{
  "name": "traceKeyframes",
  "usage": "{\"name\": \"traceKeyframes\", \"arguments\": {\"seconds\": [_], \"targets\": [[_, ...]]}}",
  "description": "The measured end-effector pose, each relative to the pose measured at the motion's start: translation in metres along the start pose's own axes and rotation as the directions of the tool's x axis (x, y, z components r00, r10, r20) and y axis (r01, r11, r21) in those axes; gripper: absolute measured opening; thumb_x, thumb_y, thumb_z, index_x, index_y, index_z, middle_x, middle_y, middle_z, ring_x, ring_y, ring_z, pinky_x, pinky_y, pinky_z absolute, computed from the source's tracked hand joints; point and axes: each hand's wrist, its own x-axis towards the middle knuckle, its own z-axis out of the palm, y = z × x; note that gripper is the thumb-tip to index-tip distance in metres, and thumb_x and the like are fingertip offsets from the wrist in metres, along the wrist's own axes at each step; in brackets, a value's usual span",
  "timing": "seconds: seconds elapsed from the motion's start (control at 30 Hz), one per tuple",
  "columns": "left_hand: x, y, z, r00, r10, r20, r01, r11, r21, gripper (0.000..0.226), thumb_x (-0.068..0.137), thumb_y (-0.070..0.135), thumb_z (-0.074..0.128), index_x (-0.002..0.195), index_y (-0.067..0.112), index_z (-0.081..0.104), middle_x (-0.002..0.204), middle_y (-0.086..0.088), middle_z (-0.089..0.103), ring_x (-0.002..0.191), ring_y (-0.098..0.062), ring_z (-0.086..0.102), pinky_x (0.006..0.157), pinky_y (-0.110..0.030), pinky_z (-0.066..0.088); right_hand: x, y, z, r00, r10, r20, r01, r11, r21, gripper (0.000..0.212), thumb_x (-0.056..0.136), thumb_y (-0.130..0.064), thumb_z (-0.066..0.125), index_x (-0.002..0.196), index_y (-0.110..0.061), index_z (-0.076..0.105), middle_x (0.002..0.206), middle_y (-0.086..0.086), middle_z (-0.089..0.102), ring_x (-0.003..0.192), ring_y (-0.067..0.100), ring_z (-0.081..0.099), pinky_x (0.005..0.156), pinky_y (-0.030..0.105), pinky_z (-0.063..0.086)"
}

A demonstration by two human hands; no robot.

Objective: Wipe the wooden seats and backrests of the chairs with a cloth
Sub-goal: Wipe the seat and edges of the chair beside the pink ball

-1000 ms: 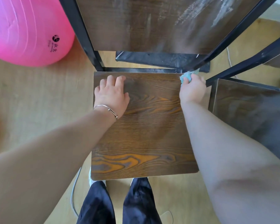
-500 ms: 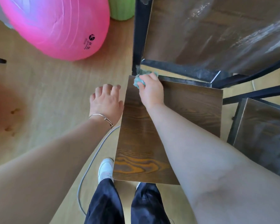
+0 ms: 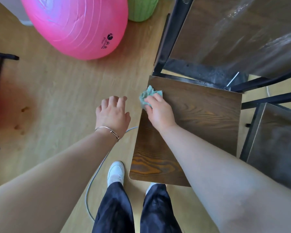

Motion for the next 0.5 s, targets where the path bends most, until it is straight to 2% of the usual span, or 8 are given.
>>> {"name": "traceKeyframes", "arguments": {"seconds": [0.07, 0.13, 0.2, 0.27, 0.3, 0.37, 0.43, 0.5], "targets": [[-0.012, 0.002, 0.003, 0.999, 0.026, 0.028, -0.026, 1.000, 0.008, 0.053, 0.093, 0.037, 0.047, 0.142, 0.026, 0.033, 0.136, -0.005, 0.042, 0.123, -0.032, 0.036, 0.098, -0.043, 0.033, -0.059, -0.005, 0.015, 0.996, -0.067, 0.053, 0.065, 0.997, 0.051, 0.010, 0.091, -0.016, 0.057, 0.100, -0.014, 0.061, 0.103, 0.004, 0.056, 0.080, 0.031, 0.063, 0.066, 0.043, 0.056], [-0.022, 0.003, 0.007, 0.997, 0.041, 0.059, -0.042, 0.999, 0.013, 0.053, 0.093, 0.038, 0.046, 0.142, 0.027, 0.032, 0.136, -0.003, 0.041, 0.124, -0.031, 0.035, 0.099, -0.043, 0.032, -0.122, -0.012, 0.028, 0.983, -0.114, 0.145, 0.104, 0.992, 0.072, 0.014, 0.090, -0.016, 0.055, 0.101, -0.015, 0.063, 0.099, 0.003, 0.055, 0.074, 0.031, 0.062, 0.060, 0.042, 0.056], [-0.031, 0.004, 0.011, 0.996, 0.050, 0.076, -0.052, 0.998, 0.022, 0.052, 0.093, 0.039, 0.045, 0.142, 0.027, 0.032, 0.137, -0.003, 0.041, 0.124, -0.030, 0.035, 0.100, -0.043, 0.033, -0.157, -0.016, 0.034, 0.968, -0.122, 0.220, 0.106, 0.991, 0.086, 0.017, 0.090, -0.014, 0.055, 0.104, -0.014, 0.064, 0.102, 0.001, 0.056, 0.077, 0.027, 0.064, 0.065, 0.039, 0.058], [-0.037, 0.005, 0.016, 0.996, 0.057, 0.073, -0.060, 0.998, 0.028, 0.052, 0.093, 0.039, 0.045, 0.142, 0.027, 0.033, 0.136, -0.003, 0.041, 0.124, -0.030, 0.035, 0.100, -0.043, 0.032, -0.158, -0.013, 0.027, 0.972, -0.083, 0.221, 0.049, 0.987, 0.154, 0.018, 0.092, -0.013, 0.057, 0.108, -0.014, 0.066, 0.107, -0.001, 0.058, 0.088, 0.023, 0.064, 0.075, 0.036, 0.057], [-0.038, 0.006, 0.018, 0.996, 0.059, 0.069, -0.061, 0.998, 0.026, 0.052, 0.093, 0.039, 0.045, 0.142, 0.027, 0.033, 0.136, -0.002, 0.041, 0.124, -0.030, 0.035, 0.100, -0.043, 0.032, -0.150, -0.007, 0.018, 0.984, -0.040, 0.173, 0.007, 0.982, 0.188, 0.018, 0.093, -0.014, 0.057, 0.108, -0.014, 0.066, 0.108, -0.001, 0.058, 0.092, 0.022, 0.063, 0.078, 0.033, 0.054], [-0.036, 0.008, 0.022, 0.996, 0.057, 0.063, -0.059, 0.998, 0.023, 0.051, 0.094, 0.038, 0.044, 0.142, 0.027, 0.033, 0.137, -0.002, 0.040, 0.124, -0.030, 0.034, 0.100, -0.043, 0.032, -0.123, 0.017, -0.011, 0.993, 0.112, -0.047, -0.100, 0.975, 0.200, 0.018, 0.092, -0.013, 0.058, 0.107, -0.011, 0.067, 0.107, 0.003, 0.060, 0.095, 0.023, 0.060, 0.079, 0.030, 0.047], [-0.031, 0.014, 0.025, 0.996, 0.058, 0.062, -0.059, 0.998, 0.010, 0.049, 0.094, 0.037, 0.043, 0.142, 0.026, 0.034, 0.136, -0.003, 0.041, 0.123, -0.031, 0.035, 0.100, -0.044, 0.033, -0.084, 0.053, -0.041, 0.927, 0.277, -0.253, -0.240, 0.956, 0.166, 0.018, 0.091, -0.012, 0.059, 0.107, -0.008, 0.067, 0.108, 0.010, 0.060, 0.096, 0.027, 0.059, 0.082, 0.029, 0.042], [-0.024, 0.022, 0.027, 0.996, 0.063, 0.065, -0.063, 0.998, -0.004, 0.049, 0.095, 0.036, 0.043, 0.142, 0.025, 0.035, 0.135, -0.004, 0.041, 0.122, -0.031, 0.036, 0.099, -0.043, 0.034, -0.045, 0.085, -0.062, 0.871, 0.379, -0.314, -0.358, 0.926, 0.124, 0.022, 0.093, -0.014, 0.056, 0.113, -0.009, 0.064, 0.113, 0.012, 0.057, 0.098, 0.029, 0.058, 0.086, 0.028, 0.040]]}}
